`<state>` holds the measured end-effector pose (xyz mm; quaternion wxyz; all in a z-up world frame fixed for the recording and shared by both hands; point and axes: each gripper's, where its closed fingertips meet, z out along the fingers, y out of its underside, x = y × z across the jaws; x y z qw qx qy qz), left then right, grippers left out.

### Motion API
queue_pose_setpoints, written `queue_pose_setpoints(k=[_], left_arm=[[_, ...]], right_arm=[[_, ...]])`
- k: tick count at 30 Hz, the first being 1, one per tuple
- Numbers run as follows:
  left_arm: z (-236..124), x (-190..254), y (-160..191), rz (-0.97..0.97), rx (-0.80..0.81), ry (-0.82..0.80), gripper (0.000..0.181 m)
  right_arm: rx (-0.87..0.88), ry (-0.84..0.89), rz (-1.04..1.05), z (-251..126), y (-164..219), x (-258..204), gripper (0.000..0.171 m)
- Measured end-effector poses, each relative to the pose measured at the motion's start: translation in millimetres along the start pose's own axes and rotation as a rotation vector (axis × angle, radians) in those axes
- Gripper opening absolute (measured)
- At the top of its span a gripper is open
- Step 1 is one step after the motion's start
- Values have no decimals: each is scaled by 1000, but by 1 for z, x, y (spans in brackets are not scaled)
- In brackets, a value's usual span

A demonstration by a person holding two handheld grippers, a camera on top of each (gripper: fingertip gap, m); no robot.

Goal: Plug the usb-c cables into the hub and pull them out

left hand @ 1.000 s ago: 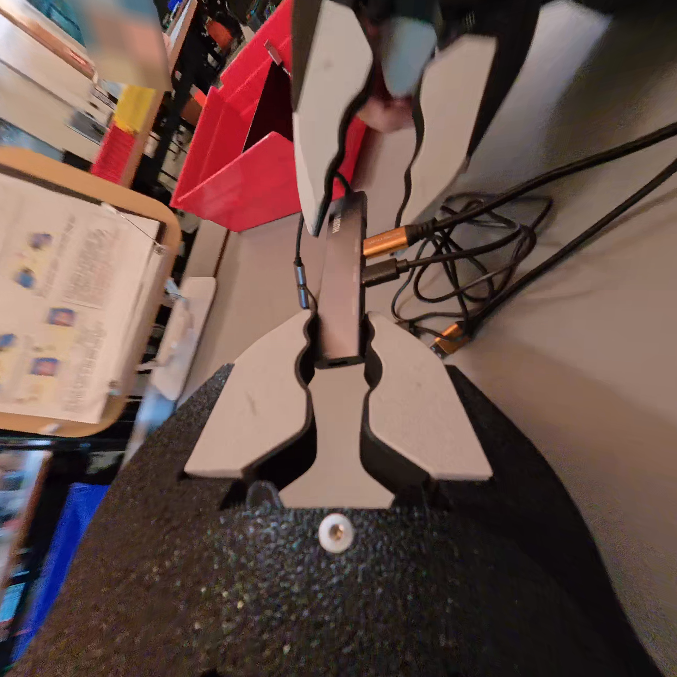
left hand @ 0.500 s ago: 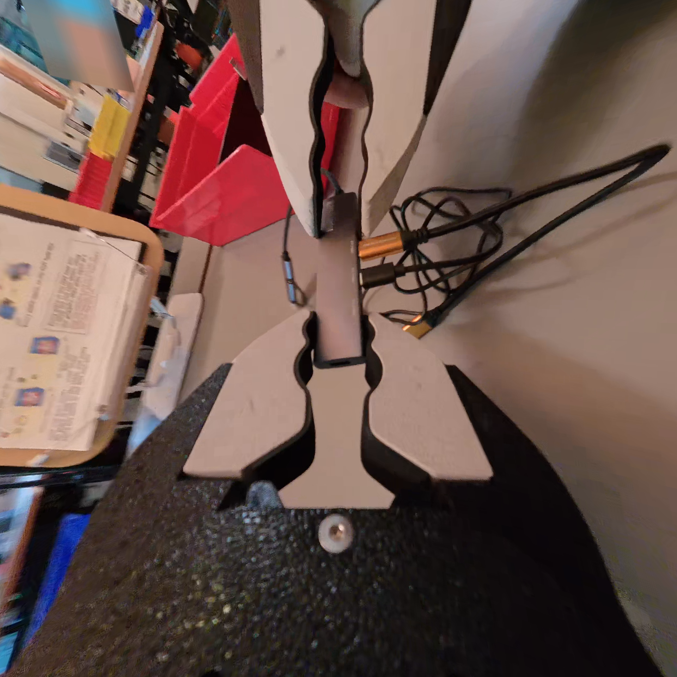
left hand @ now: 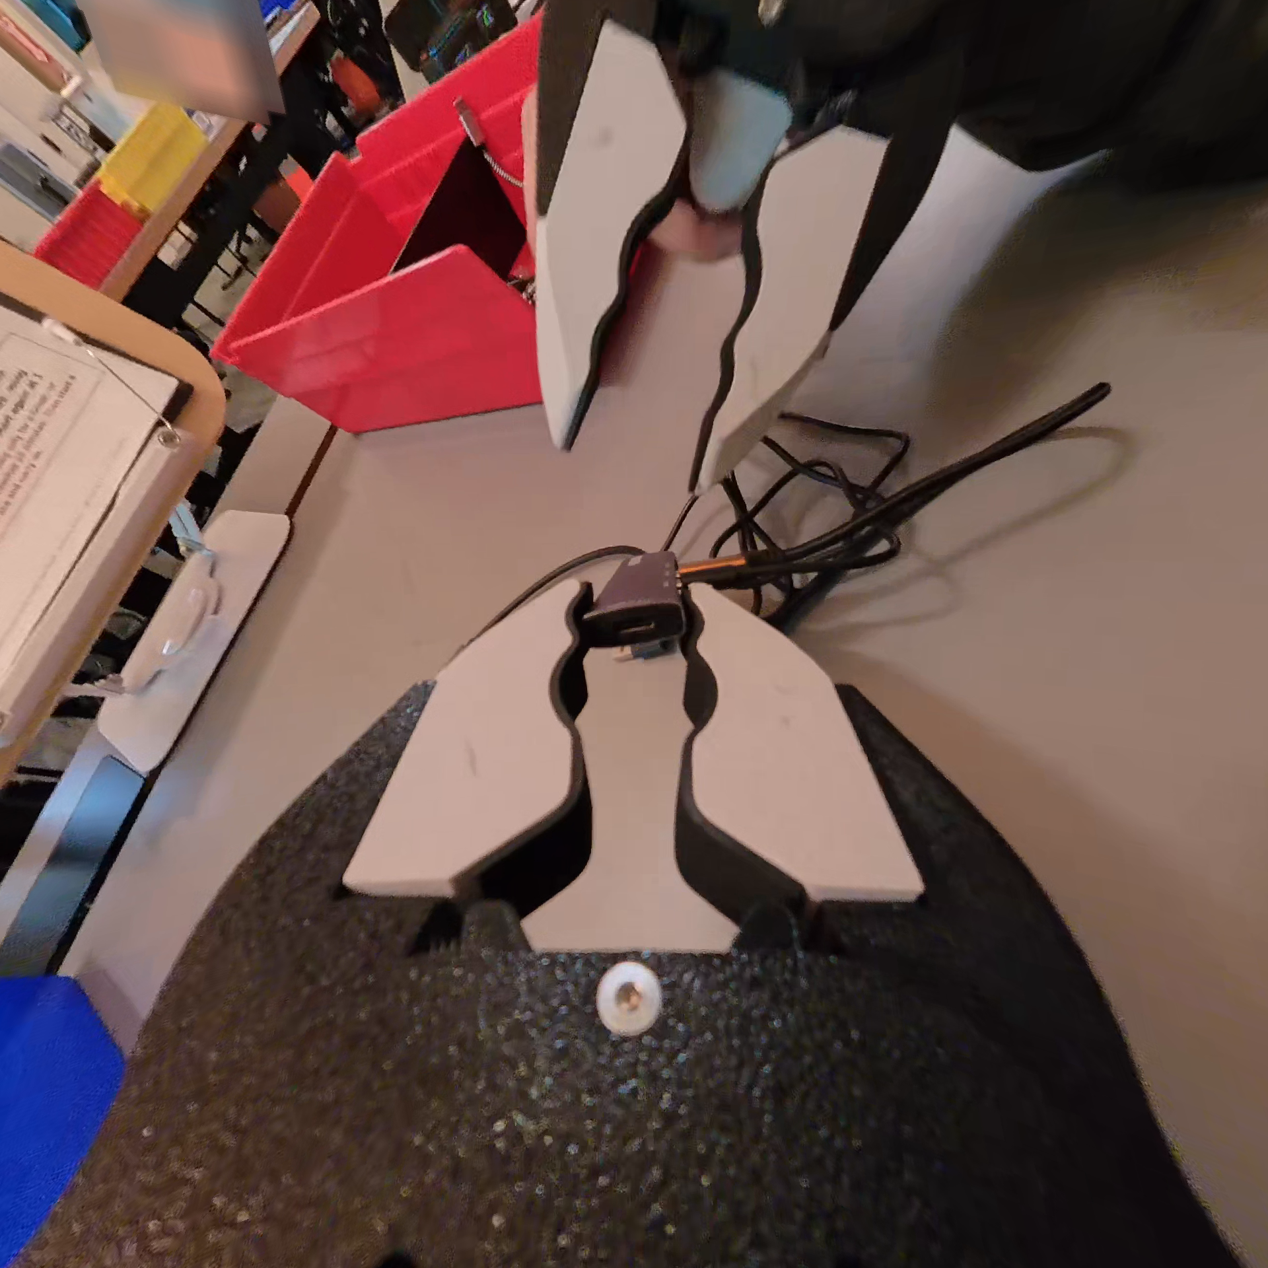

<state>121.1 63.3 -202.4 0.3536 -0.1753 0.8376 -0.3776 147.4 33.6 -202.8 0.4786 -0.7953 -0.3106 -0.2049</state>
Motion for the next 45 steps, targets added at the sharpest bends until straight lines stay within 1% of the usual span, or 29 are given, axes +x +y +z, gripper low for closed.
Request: queue_pose_setpoints(k=[2, 3, 5, 7, 8, 9, 11, 14, 16, 22, 27, 33, 37, 39, 41, 43, 45], left_arm=[[-3, 0, -8, 45, 24, 2, 24], [-5, 1, -13, 69, 39, 4, 24], [-9, 3, -25, 113, 81, 20, 24], [-12, 5, -33, 145, 117, 37, 24], [-13, 4, -34, 150, 118, 39, 24], [-14, 2, -32, 143, 115, 39, 24], [-15, -4, -29, 95, 106, 17, 24], [-17, -7, -30, -53, 119, 21, 27], [-16, -7, -28, -114, 111, 35, 26], [-9, -8, -13, -95, 26, -19, 24], [-4, -9, -7, -90, 8, -53, 24], [2, -6, -6, -86, 8, -33, 23], [4, -8, -8, -57, 15, -65, 23], [5, -11, -7, -58, 16, -110, 23], [4, -25, -2, -93, 1, -200, 23], [-2, -45, 6, -188, 4, -301, 23], [-11, -66, 13, -291, 22, -405, 23]], right_arm=[[35, -24, 29, 7, -3, -5, 44], [51, -63, 58, 11, -4, -11, 44], [70, -71, 74, 17, -4, -14, 45], [81, -47, 34, 17, -6, -12, 24], [77, -45, 24, 16, -7, -11, 24], [64, -45, 15, 14, -7, -9, 24], [52, 15, -26, 8, -9, 1, 24], [7, 90, -82, 2, -10, 14, 24], [-46, 111, -144, 2, -8, 16, 24], [-140, 118, -228, 0, -4, 17, 24], [-152, 117, -243, 1, -2, 16, 24], [-134, 99, -242, 2, -2, 13, 24], [-121, 100, -198, 1, 0, 15, 24], [-108, 127, -156, 0, 2, 20, 26], [-80, 174, -76, -4, 0, 30, 28], [-9, 203, 43, -11, -14, 38, 34], [106, 203, 186, -13, -44, 42, 34]])
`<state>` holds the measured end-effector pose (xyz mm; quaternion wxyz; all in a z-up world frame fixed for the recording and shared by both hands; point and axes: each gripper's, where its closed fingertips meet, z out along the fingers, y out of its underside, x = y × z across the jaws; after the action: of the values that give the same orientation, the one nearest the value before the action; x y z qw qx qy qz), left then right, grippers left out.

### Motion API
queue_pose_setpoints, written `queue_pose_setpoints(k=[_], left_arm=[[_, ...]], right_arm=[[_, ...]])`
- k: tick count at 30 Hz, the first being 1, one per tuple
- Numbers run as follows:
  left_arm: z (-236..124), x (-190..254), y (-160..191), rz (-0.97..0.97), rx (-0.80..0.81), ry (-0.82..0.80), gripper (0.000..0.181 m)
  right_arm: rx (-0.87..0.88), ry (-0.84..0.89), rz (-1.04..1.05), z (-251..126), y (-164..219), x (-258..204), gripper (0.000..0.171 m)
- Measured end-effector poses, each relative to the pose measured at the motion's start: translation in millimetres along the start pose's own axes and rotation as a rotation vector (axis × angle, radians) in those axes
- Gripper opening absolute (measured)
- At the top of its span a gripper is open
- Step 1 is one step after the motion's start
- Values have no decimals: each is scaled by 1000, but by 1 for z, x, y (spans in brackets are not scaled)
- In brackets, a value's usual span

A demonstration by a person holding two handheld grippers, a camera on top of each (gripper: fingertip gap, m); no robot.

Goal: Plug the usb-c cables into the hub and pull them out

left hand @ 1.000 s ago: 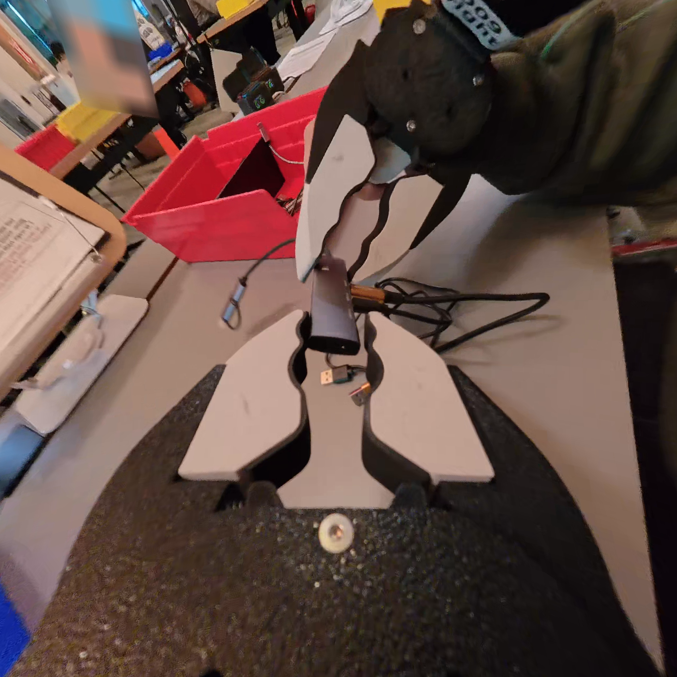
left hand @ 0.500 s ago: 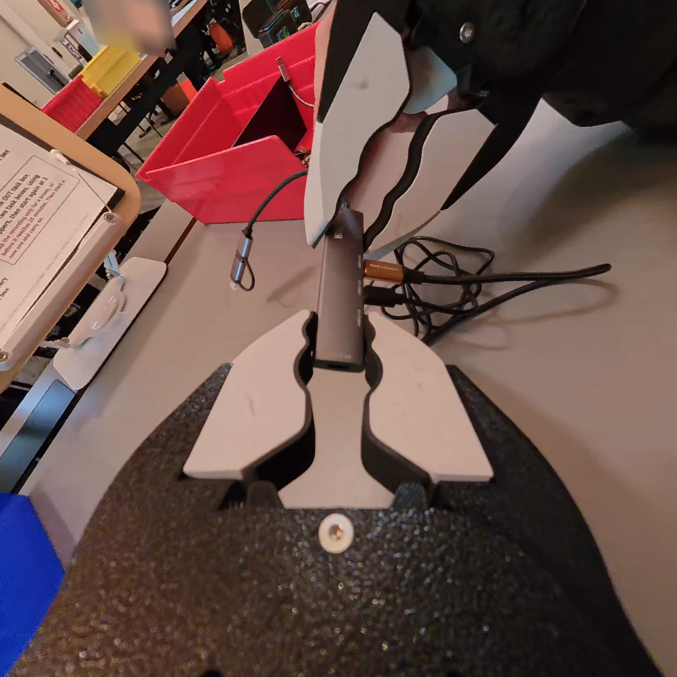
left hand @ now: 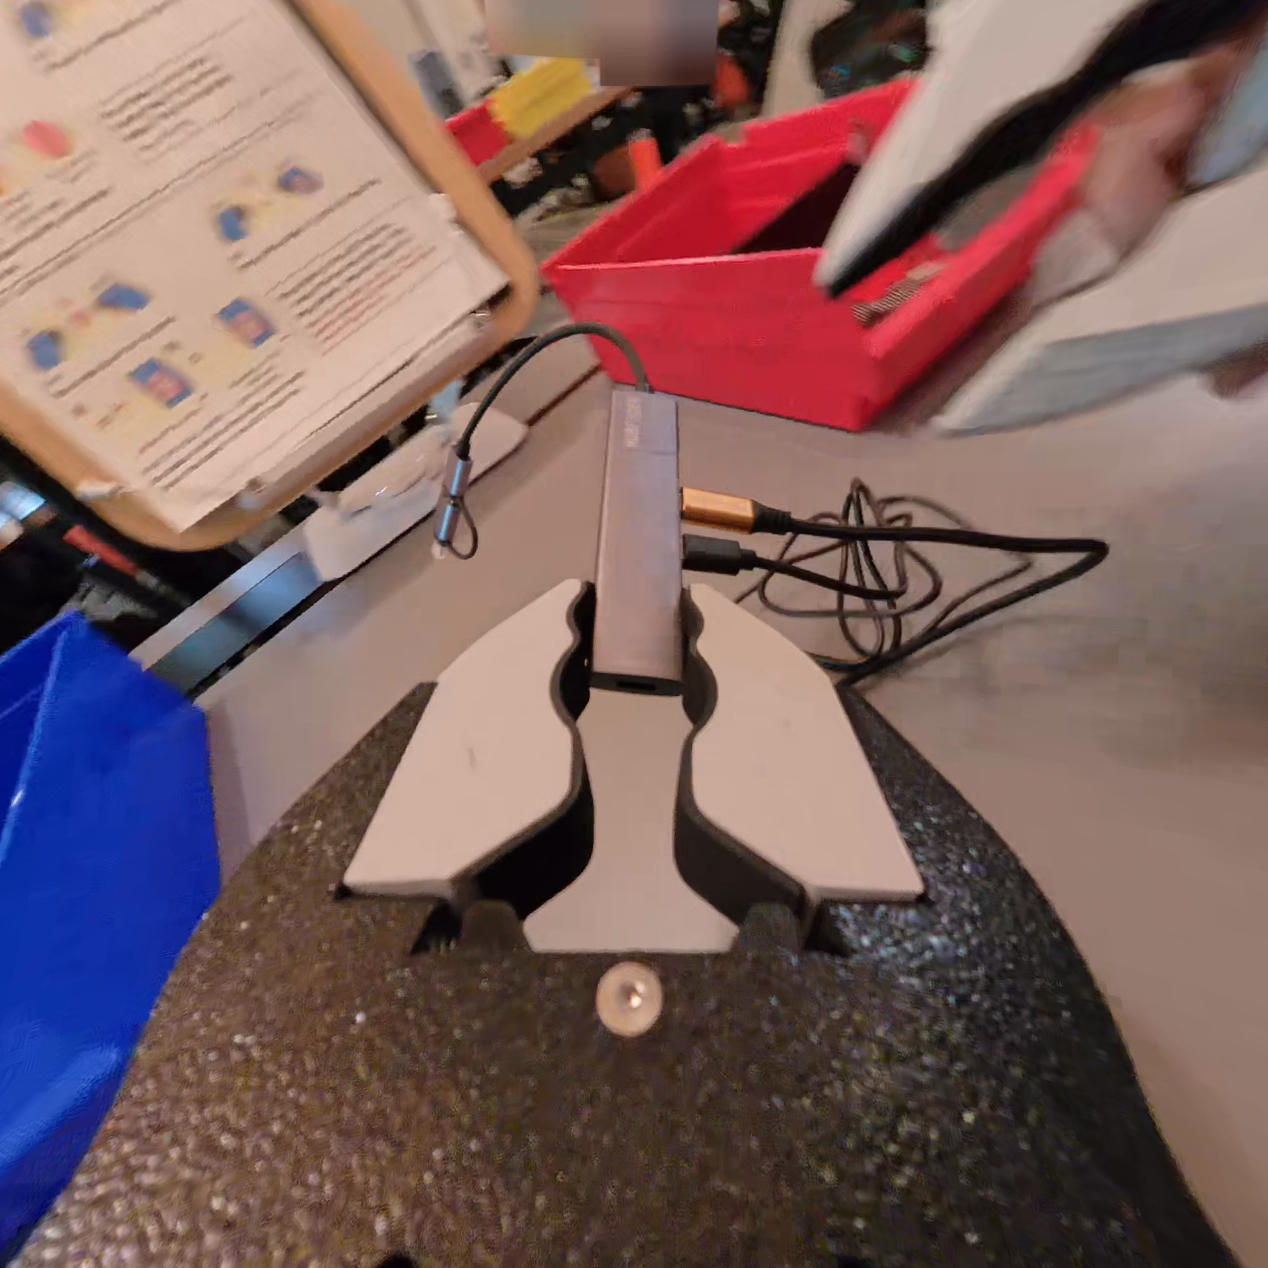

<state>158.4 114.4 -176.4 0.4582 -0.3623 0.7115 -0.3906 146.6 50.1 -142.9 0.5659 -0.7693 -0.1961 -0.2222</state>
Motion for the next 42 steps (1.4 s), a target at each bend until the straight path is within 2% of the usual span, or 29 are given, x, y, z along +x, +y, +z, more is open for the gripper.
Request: queue_pose_setpoints(k=[3, 6, 8, 12, 14, 15, 19, 22, 26, 38, 42], left_arm=[[-2, -21, -4, -117, 33, -110, 23], [-5, -29, -6, -191, 61, -159, 23], [-8, -31, -6, -241, 86, -172, 23], [-7, -28, 1, -386, 122, -142, 23], [-5, -28, 6, -408, 122, -138, 23], [-5, -27, 8, -429, 128, -129, 23], [-5, -28, 13, -483, 146, -113, 23], [-5, -31, 17, -502, 156, -111, 23], [-8, -33, 23, -526, 173, -84, 23], [-14, -36, 25, -494, 227, 17, 23], [-15, -36, 26, -476, 218, 31, 23]], right_arm=[[131, 85, 186, 18, -40, -8, 20], [40, 276, 211, 37, -25, -5, 20], [23, 304, 233, 46, -13, -4, 21], [153, 333, 505, 52, -10, 7, 18], [190, 366, 481, 54, -10, 5, 10], [167, 328, 442, 60, -9, -2, 9], [66, 350, 341, 73, -2, -6, 12], [36, 393, 329, 81, 0, -1, 18], [13, 368, 314, 91, 0, -5, 11], [-76, 254, 319, 95, -4, -13, 10], [-92, 269, 295, 95, -3, -15, 9]])
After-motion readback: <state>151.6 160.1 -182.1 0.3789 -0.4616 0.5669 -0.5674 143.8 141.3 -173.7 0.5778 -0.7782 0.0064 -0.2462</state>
